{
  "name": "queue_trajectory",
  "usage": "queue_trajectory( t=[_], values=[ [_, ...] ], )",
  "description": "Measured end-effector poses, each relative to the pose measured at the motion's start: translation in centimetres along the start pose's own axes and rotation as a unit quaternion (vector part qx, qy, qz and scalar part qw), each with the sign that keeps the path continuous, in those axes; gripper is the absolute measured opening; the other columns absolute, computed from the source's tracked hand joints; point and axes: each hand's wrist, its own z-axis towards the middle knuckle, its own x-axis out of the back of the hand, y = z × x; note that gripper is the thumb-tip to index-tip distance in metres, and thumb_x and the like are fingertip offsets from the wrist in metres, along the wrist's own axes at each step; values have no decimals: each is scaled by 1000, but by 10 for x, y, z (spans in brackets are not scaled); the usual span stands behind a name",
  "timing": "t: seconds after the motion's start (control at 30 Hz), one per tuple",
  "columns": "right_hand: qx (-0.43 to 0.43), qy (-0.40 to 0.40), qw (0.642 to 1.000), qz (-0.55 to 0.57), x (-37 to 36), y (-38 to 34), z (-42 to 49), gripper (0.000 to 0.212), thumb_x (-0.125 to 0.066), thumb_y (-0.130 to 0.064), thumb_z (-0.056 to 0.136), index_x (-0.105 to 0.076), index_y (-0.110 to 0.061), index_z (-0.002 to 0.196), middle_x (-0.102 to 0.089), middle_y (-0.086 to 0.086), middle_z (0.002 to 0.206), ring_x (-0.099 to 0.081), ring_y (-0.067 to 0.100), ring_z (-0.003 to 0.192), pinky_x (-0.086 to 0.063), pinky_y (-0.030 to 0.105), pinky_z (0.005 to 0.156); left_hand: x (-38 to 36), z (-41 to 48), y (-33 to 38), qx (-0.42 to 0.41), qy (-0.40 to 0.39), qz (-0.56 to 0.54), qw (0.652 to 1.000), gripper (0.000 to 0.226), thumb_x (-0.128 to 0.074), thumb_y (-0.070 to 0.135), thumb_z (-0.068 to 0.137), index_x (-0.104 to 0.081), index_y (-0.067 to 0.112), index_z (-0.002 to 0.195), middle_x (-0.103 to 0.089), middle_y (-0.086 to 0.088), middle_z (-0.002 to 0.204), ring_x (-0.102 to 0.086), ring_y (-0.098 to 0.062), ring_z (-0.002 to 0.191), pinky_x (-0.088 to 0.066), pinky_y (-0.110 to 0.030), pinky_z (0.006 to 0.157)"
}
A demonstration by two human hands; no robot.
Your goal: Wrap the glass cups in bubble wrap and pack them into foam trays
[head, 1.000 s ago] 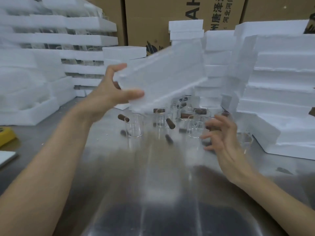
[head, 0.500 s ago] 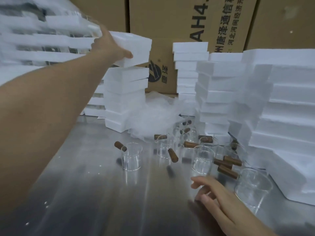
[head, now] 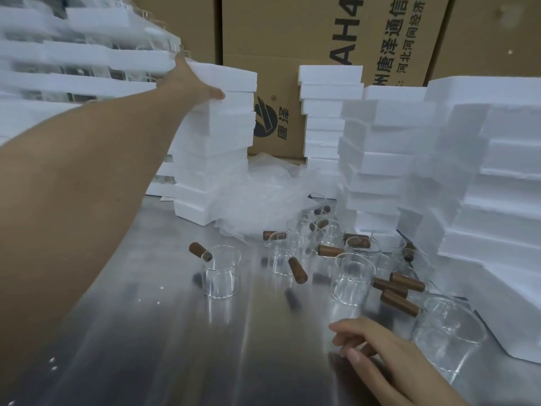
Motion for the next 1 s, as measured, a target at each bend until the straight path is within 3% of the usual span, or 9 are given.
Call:
queue_trajectory(
  t=[0.17, 0.23, 0.3, 0.37, 0.47, 0.53, 0.63, 0.73, 1.0],
  values=[
    [10, 3, 1000, 5, 1, -1, 2, 34, -49, -39, 85, -45, -55, 115, -61, -21, 106, -63, 5, 87, -50, 17, 77, -6, 6, 4, 17, -23, 24, 999, 115, -76, 49, 76, 5, 22, 154, -35, -16, 149, -35, -38, 135, -35, -48, 104],
    [16, -6, 1000, 3, 3, -3, 3, 30, -51, -36, 87, -51, -50, 114, -62, -20, 104, -64, 4, 86, -50, 15, 76, -6, 0, 6, 40, -21, 26, 999, 121, -71, 60, 76, 15, 22, 152, -16, -20, 157, -23, -41, 141, -27, -51, 110],
    [36, -16, 999, -26, 5, -2, 4, 24, -55, -29, 88, -60, -41, 108, -64, -20, 99, -64, 0, 83, -48, 12, 73, -7, -20, 7, 43, 53, -3, 998, 117, -56, 73, 79, 18, 18, 151, 12, -23, 158, -9, -41, 146, -17, -52, 116],
    [56, 1, 996, -66, 5, -1, 4, 22, -58, -23, 86, -66, -31, 105, -65, -20, 91, -63, -4, 76, -49, 13, 68, -18, -57, 10, -29, 136, -109, 984, 98, -42, 65, 90, 10, 9, 153, 20, -21, 157, -7, -36, 147, -17, -43, 118],
    [73, 26, 990, -121, 3, -2, 11, 16, -62, -15, 81, -70, -19, 94, -67, -14, 74, -61, 2, 58, -51, 25, 53, -47, -153, 3, -126, 104, -221, 961, 74, -38, 44, 99, -2, 11, 154, 13, -9, 161, -8, -22, 148, -24, -11, 103],
    [117, 18, 976, -184, -3, -7, 25, 12, -64, -10, 76, -70, -13, 85, -64, -6, 62, -58, 13, 48, -47, 28, 41, -60, -221, -7, -207, 65, -236, 947, 61, -39, 37, 99, -21, 11, 150, -14, -8, 157, -21, -10, 139, -21, 3, 93],
    [181, 27, 949, -256, -15, -15, 45, 9, -60, -15, 74, -66, -11, 70, -58, 0, 51, -54, 23, 40, -41, 28, 33, -74, -306, -21, -280, 19, -246, 928, 30, -37, 36, 95, -55, 16, 108, -54, 4, 105, -52, -10, 95, -44, -23, 79],
    [238, 14, 933, -269, -17, -11, 51, 16, -79, -13, 55, -63, -12, 54, -56, 2, 45, -51, 20, 35, -40, 22, 32, -84, -358, -35, -266, -86, -256, 925, 33, -35, 29, 96, -48, 10, 72, -49, 0, 65, -45, -13, 62, -37, -31, 59],
    [281, 5, 913, -295, -13, -7, 43, 19, -70, -16, 72, -66, -11, 55, -58, 6, 46, -54, 23, 37, -40, 26, 33, -89, -362, -41, -247, -145, -201, 937, 37, -44, 17, 97, -41, 14, 60, -38, 5, 50, -41, -19, 51, -29, -38, 54]
  ],
)
